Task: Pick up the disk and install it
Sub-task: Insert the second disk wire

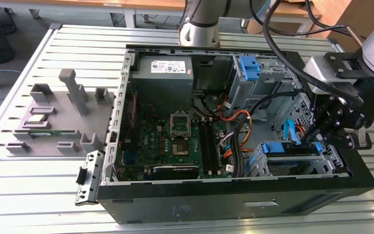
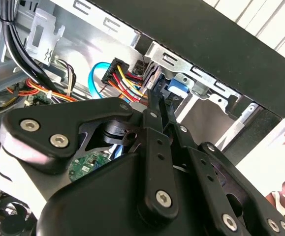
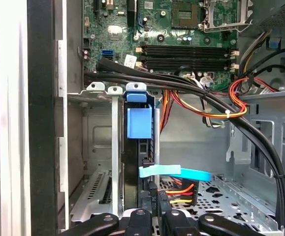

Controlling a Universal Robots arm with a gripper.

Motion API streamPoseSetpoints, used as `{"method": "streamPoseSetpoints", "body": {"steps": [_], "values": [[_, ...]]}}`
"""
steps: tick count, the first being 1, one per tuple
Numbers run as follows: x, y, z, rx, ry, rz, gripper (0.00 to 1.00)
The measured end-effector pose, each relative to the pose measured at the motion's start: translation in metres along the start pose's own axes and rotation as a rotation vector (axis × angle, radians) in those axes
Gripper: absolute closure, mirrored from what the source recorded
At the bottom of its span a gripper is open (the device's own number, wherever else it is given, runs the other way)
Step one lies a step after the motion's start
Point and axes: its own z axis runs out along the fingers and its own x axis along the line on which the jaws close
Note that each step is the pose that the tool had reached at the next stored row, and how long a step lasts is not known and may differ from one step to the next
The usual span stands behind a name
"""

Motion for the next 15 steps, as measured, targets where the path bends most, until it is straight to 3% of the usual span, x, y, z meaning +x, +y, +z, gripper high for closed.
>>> {"method": "streamPoseSetpoints", "body": {"steps": [15], "values": [[0.0044,0.0021,0.002,-0.0012,-0.0027,-0.018,0.82]]}}
